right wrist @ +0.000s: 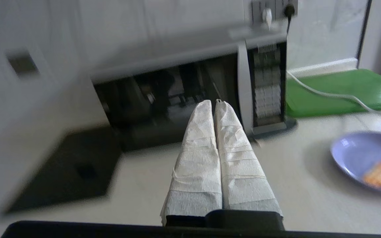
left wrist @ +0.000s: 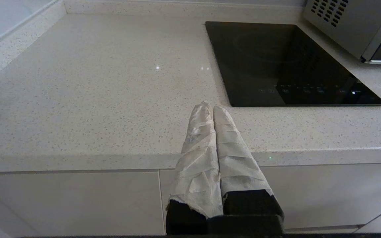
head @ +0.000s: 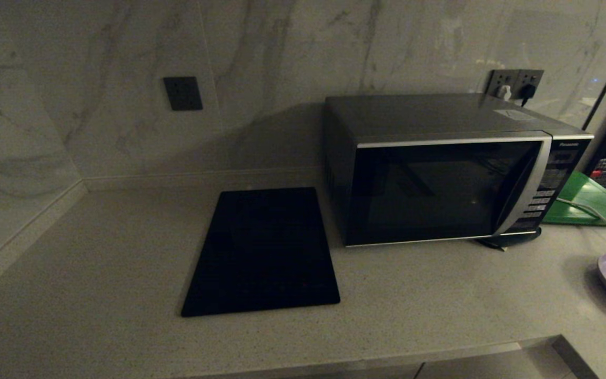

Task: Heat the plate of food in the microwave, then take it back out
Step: Open the microwave oven

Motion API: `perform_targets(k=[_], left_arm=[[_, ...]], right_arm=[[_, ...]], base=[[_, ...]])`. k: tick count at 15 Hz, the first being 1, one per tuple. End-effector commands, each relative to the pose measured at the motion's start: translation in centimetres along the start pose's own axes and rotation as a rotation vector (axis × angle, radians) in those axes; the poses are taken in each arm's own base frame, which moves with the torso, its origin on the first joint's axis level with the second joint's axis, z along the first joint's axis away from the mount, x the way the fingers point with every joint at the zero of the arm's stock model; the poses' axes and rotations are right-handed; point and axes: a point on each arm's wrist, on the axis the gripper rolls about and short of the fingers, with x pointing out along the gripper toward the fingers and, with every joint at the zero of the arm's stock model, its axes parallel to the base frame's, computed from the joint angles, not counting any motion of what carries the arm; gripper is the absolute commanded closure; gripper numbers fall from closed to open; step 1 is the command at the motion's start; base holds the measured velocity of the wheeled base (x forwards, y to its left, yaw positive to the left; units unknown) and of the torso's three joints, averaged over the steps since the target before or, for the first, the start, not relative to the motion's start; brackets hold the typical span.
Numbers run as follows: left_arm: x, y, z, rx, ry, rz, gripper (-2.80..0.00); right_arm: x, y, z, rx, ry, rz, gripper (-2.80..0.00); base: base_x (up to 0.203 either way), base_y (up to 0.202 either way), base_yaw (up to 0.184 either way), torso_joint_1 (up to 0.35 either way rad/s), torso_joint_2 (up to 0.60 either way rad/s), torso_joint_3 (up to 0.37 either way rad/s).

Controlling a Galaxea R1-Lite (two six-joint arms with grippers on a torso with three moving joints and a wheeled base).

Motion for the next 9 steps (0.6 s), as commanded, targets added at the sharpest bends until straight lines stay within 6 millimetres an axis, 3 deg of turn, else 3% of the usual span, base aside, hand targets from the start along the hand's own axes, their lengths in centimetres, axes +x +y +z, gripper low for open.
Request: perform_targets(k=[1, 4, 7, 9], left_arm=[[0.0, 0.0, 0.0, -0.001, 0.000, 0.001, 0.00], [0.0, 0.0, 0.0, -0.001, 0.000, 0.001, 0.00], [0.0, 0.0, 0.0, -0.001, 0.000, 0.001, 0.00], [0.0, 0.0, 0.0, -0.001, 0.000, 0.001, 0.00]], right_arm=[[5.7, 1.3, 4.3, 0.038, 0.075, -0.045, 0.00], [11.4, 2.1, 6.7, 0.028, 0.114, -0.133, 0.00], [17.2, 1.7, 5.7, -0.131, 0.182, -0.376, 0.00], [19.6, 1.5, 4.8, -0.235, 0.229, -0.477, 0.00]], base=[[0.000, 0.000, 0.000, 0.000, 0.00, 0.000], [0.000, 0.000, 0.000, 0.000, 0.00, 0.000], [0.000, 0.000, 0.000, 0.000, 0.00, 0.000], [0.000, 0.000, 0.000, 0.000, 0.00, 0.000]])
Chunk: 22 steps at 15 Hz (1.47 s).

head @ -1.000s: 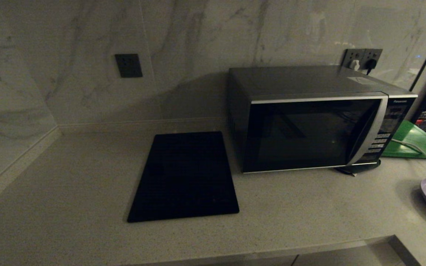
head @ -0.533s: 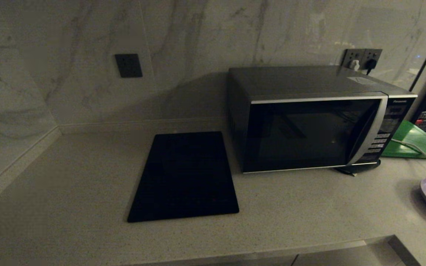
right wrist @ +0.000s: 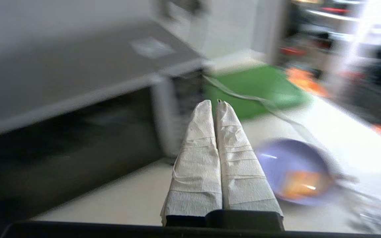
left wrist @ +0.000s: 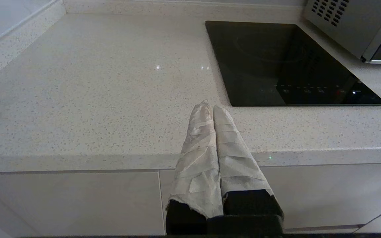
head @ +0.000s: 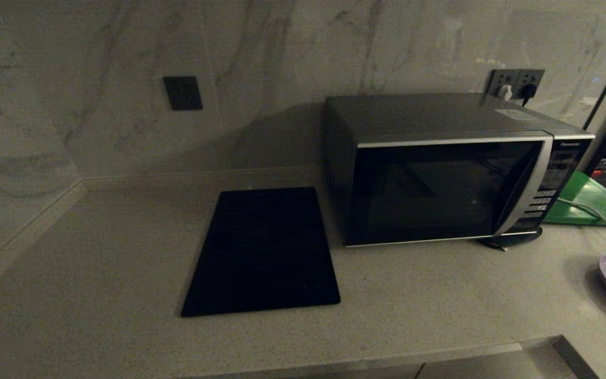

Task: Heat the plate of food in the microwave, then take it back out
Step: Open the microwave oven

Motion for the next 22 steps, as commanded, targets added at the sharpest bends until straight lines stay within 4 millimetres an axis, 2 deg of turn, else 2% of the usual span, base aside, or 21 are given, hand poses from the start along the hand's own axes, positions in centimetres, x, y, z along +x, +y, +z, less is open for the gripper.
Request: perform_targets(k=[1, 3, 6, 8, 9, 13, 15, 22], left_arm=[[0.0, 0.0, 0.0, 0.000, -0.001, 0.001, 0.00], [0.0, 0.0, 0.0, 0.000, -0.001, 0.001, 0.00], [0.0, 0.0, 0.0, 0.000, -0.001, 0.001, 0.00], [0.0, 0.0, 0.0, 0.000, -0.001, 0.001, 0.00], [0.0, 0.0, 0.0, 0.000, -0.001, 0.001, 0.00], [0.0, 0.0, 0.0, 0.000, -0.001, 0.001, 0.00], [0.0, 0.0, 0.0, 0.000, -0.001, 0.001, 0.00], [0.0, 0.0, 0.0, 0.000, -0.001, 0.001, 0.00]], right_arm=[[4.5, 2.0, -1.6, -0.120, 0.111, -0.071, 0.00], [5.9, 2.9, -2.4, -0.144, 0.147, -0.079, 0.00], [7.5, 4.5, -3.8, -0.196, 0.160, -0.243, 0.00], [8.7, 6.0, -5.5, -0.257, 0.164, -0.414, 0.00], [9.4, 6.9, -6.5, -0.261, 0.156, -0.438, 0.00], [12.4, 10.6, -10.4, -0.137, 0.053, -0.381, 0.00], [12.8, 12.1, -12.7, -0.136, 0.058, -0.338, 0.00], [13.4, 17.0, -13.4, -0.188, 0.084, -0.226, 0.00]], base=[[0.000, 0.000, 0.000, 0.000, 0.00, 0.000], [0.000, 0.000, 0.000, 0.000, 0.00, 0.000], [0.000, 0.000, 0.000, 0.000, 0.00, 0.000], [0.000, 0.000, 0.000, 0.000, 0.00, 0.000], [0.000, 0.000, 0.000, 0.000, 0.00, 0.000], [0.000, 0.000, 0.000, 0.000, 0.00, 0.000], [0.000, 0.000, 0.000, 0.000, 0.00, 0.000], [0.000, 0.000, 0.000, 0.000, 0.00, 0.000]])
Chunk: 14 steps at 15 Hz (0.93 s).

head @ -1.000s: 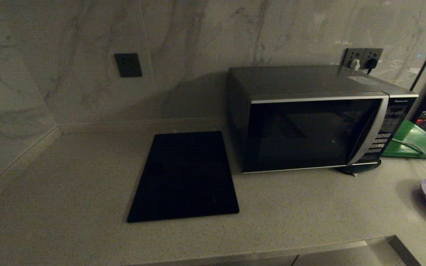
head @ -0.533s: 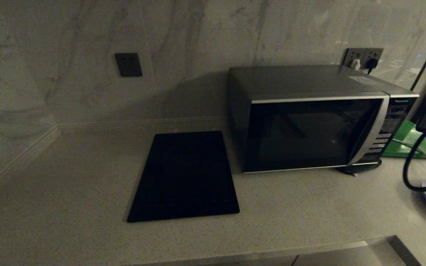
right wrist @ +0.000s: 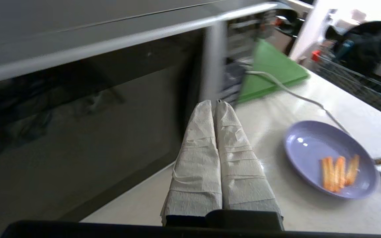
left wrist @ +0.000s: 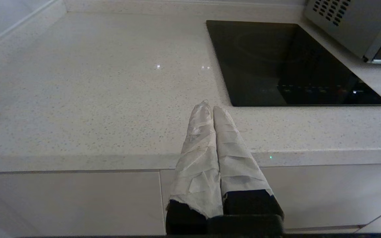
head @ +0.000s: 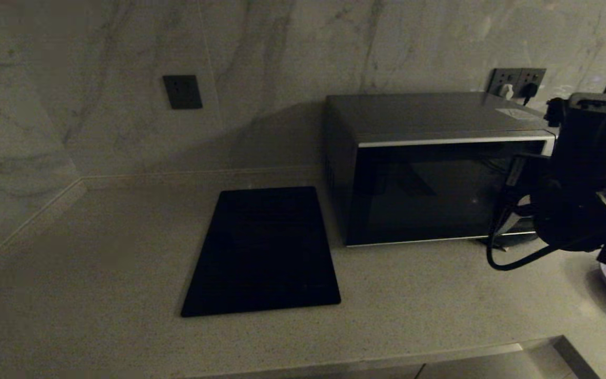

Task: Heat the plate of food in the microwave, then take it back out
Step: Open the microwave oven

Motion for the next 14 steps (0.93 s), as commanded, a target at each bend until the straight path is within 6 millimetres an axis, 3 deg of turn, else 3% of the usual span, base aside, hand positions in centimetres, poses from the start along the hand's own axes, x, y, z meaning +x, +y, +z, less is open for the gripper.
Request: perform_targets(k=[1, 4, 8, 12, 14], left_arm=[[0.0, 0.0, 0.0, -0.001, -0.001, 0.000, 0.00], [0.0, 0.0, 0.0, -0.001, -0.001, 0.000, 0.00], [0.0, 0.0, 0.0, -0.001, -0.001, 0.000, 0.00], [0.0, 0.0, 0.0, -0.001, -0.001, 0.000, 0.00], [0.0, 0.0, 0.0, -0.001, -0.001, 0.000, 0.00]], right_arm=[[0.5, 1.9, -1.0, -0.048, 0.025, 0.008, 0.00], [1.7, 3.8, -1.9, -0.069, 0.034, -0.032, 0.00], [2.4, 4.6, 0.0, 0.008, -0.007, -0.161, 0.00], [2.4, 2.1, 2.2, 0.046, -0.025, -0.172, 0.00], [1.9, 0.0, 1.1, 0.009, 0.000, -0.169, 0.00]], base=[[0.000, 0.000, 0.000, 0.000, 0.00, 0.000], [0.000, 0.000, 0.000, 0.000, 0.00, 0.000], [0.000, 0.000, 0.000, 0.000, 0.00, 0.000], [0.000, 0.000, 0.000, 0.000, 0.00, 0.000], [0.000, 0.000, 0.000, 0.000, 0.00, 0.000]])
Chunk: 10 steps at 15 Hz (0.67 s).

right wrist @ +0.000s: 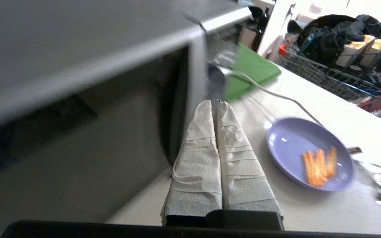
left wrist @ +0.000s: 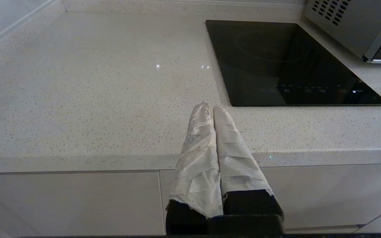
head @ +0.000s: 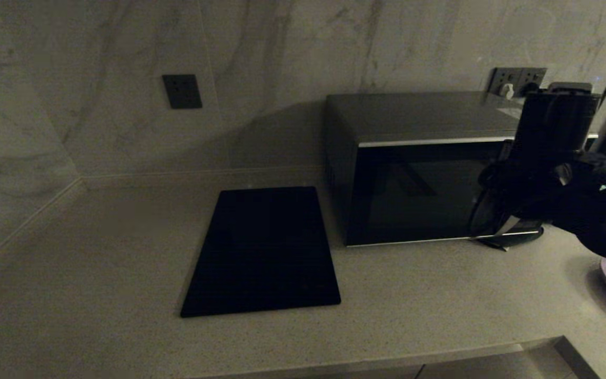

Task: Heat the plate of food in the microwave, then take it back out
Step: Open the microwave oven

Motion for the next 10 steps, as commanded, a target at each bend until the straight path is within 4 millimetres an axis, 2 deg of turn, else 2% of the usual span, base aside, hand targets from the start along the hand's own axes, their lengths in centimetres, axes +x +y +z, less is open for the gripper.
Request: perform_targets(k=[1, 2, 4, 6, 8, 10], left_arm=[[0.0, 0.0, 0.0, -0.001, -0.001, 0.001, 0.00], [0.0, 0.0, 0.0, -0.001, -0.001, 0.001, 0.00], [0.0, 0.0, 0.0, -0.001, -0.001, 0.001, 0.00], [0.0, 0.0, 0.0, -0.001, -0.001, 0.001, 0.00], [0.0, 0.0, 0.0, -0.001, -0.001, 0.001, 0.00], [0.0, 0.0, 0.0, -0.001, -0.001, 0.001, 0.00]], right_arm=[[-0.6, -3.5, 0.2, 0.012, 0.003, -0.009, 0.00], [0.1, -4.9, 0.2, 0.018, 0.008, -0.023, 0.00], [0.1, -8.1, 0.8, 0.016, 0.041, 0.076, 0.00], [-1.1, -11.1, 0.8, -0.004, 0.178, 0.272, 0.00], [-2.2, -13.8, 1.0, 0.046, 0.335, 0.478, 0.00], [-2.1, -15.9, 0.6, 0.128, 0.448, 0.544, 0.00]], base=[[0.000, 0.000, 0.000, 0.000, 0.00, 0.000], [0.000, 0.000, 0.000, 0.000, 0.00, 0.000], [0.000, 0.000, 0.000, 0.000, 0.00, 0.000], [0.000, 0.000, 0.000, 0.000, 0.00, 0.000], [0.000, 0.000, 0.000, 0.000, 0.00, 0.000], [0.000, 0.000, 0.000, 0.000, 0.00, 0.000]])
